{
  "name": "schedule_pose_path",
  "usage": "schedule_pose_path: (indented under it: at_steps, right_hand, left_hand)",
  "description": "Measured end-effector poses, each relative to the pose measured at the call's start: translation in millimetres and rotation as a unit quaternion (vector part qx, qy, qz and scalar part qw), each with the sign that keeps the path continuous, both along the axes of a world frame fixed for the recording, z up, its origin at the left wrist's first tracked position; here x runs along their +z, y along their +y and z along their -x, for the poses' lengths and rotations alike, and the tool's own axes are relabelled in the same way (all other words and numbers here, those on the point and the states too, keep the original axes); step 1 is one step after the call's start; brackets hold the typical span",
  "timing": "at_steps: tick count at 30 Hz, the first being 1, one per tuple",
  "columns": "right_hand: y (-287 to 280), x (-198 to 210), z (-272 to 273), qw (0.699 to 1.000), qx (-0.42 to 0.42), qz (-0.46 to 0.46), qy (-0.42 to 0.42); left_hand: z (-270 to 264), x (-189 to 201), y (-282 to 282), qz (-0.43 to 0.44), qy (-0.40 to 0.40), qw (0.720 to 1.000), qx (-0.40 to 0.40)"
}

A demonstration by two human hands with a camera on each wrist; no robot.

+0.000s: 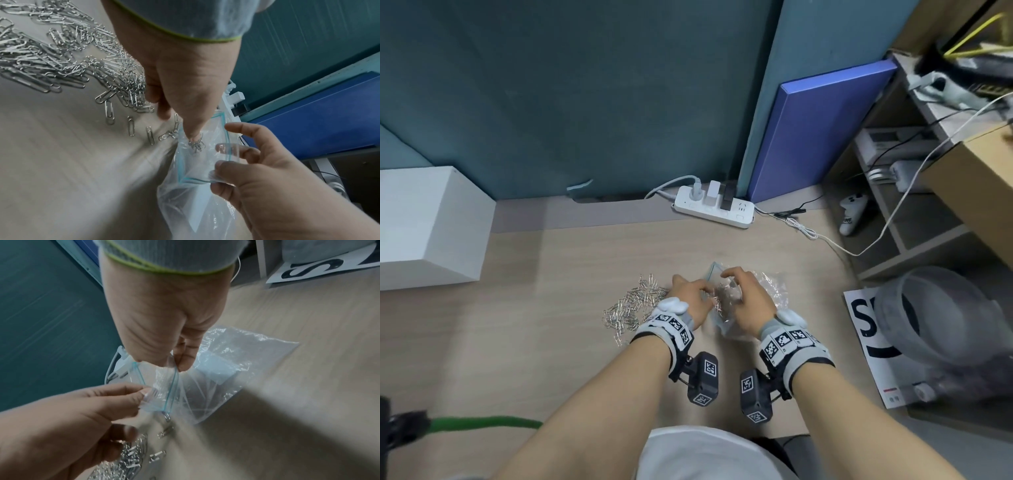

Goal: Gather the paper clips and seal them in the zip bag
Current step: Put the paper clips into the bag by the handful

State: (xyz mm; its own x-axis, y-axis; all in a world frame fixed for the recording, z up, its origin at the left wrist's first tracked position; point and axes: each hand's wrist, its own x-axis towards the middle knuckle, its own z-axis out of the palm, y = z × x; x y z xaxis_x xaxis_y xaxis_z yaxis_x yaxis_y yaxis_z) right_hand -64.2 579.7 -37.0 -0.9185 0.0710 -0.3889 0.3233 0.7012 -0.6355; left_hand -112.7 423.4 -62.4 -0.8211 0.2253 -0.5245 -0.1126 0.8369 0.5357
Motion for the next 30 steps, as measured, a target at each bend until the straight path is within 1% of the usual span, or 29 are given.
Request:
schedule_pose_path:
  at_steps: [2,4,8,10,11,14,18,23,25,28,30]
  right_hand:
    - [4,16,4,1.0,0.004,0.008,-0.008]
    - [6,27,9,1.0,0.006,-0.001,0.006]
    - [15,34,26,0.997,-0.031,-0.056,0.043]
    - [22,44,38,0.994,-0.044,-0.078,0.055]
    - [25,50,43,0.993,-0.046,-0.094,0.056]
    - [34,65,60,0.985,-0.05,-0.165,0.03]
    - [40,88,73,0.979,-0.041,-0.2,0.022]
    - [47,101,78,0.977,-0.04,-0.201,0.055]
    - [48,101,76,0.976,-0.038,-0.207,0.056]
    - [51,99,70,0.974,-0.032,-0.217,0.062]
    - [50,92,63,0.973,-0.021,-0.226,0.046]
  left_hand:
    - [3,6,2,0.016,-0.02,0.999,-0.021]
    - [8,17,5,0.015,-0.016,0.999,-0.024]
    - [17,47,13,0.02,0.034,0.999,0.01]
    - [25,62,18,0.012,0.058,0.998,0.033]
    - [30,70,19,0.014,0.068,0.997,0.032]
    - [47,91,25,0.047,0.057,0.997,-0.021]
    - [58,112,30,0.045,0.084,0.995,-0.012]
    - [60,119,35,0.004,0.116,0.993,0.011]
    - [59,117,36,-0.008,0.125,0.992,0.007]
    - [57,104,37,-0.018,0.127,0.992,0.001]
    - [53,89,36,-0.011,0.114,0.993,-0.015]
